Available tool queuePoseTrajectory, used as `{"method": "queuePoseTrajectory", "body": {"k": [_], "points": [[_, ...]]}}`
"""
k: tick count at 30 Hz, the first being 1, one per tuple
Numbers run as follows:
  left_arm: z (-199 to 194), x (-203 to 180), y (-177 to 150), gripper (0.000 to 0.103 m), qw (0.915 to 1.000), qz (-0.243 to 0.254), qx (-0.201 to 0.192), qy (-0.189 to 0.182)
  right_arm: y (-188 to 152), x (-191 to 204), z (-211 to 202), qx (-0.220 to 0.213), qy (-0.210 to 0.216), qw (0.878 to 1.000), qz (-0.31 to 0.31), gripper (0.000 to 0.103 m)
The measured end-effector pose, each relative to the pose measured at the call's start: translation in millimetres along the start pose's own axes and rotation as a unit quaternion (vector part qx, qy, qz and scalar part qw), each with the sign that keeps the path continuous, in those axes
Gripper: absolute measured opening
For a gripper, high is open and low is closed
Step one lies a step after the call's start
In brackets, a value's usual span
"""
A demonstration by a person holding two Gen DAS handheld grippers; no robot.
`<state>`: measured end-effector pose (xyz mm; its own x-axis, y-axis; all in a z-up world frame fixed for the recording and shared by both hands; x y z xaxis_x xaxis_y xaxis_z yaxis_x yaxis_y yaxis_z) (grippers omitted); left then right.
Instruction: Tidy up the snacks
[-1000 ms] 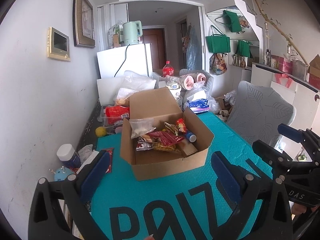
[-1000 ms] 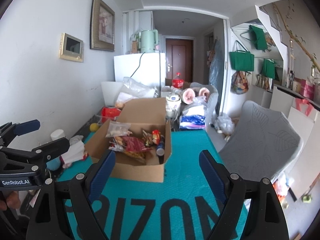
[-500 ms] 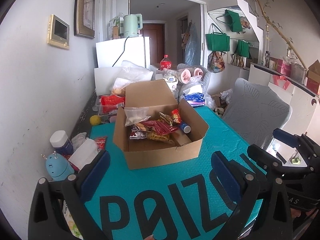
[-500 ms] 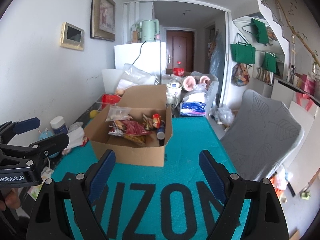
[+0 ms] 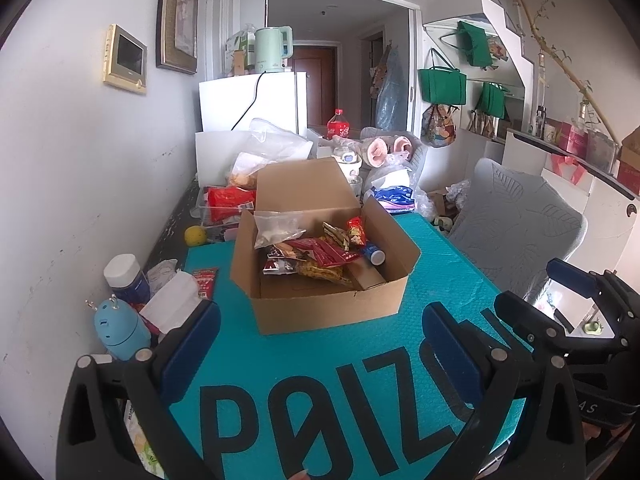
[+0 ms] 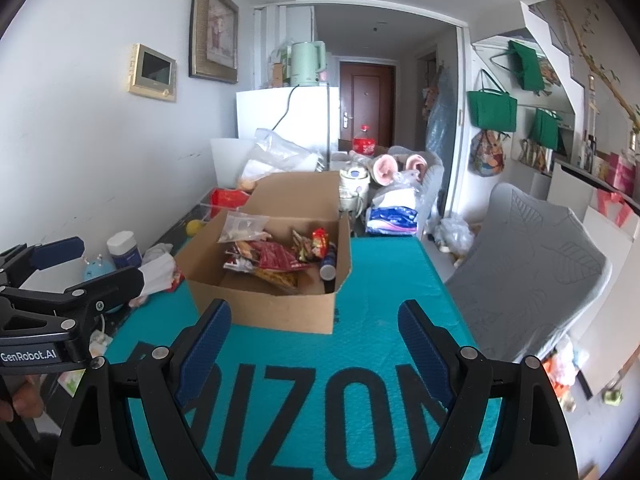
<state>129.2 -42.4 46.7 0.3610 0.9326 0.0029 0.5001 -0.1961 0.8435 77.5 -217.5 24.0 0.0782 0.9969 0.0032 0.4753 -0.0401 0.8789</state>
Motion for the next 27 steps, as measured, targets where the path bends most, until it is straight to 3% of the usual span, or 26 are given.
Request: {"method": "queuePoseTrajectory", "body": {"k": [27], "points": [[6.5, -4.2, 3.1, 0.103, 1.0000, 0.003, 0.003, -0.007, -1.1, -7.5, 2.0, 0.003, -0.011, 1.000, 0.000, 0.086]]}}
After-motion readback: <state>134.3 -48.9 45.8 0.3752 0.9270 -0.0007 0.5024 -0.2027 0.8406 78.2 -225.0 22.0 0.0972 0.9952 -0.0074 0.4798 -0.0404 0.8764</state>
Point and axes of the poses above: each gripper's, at about its wrist camera, not at the fingertips, and z roughly the way its jaws point, x to its left, y to its top, the point moved 6 cm from there along z, roughly the way its jaws point, and after that the axes turned 1 degree about x, right-handed, at the moved point
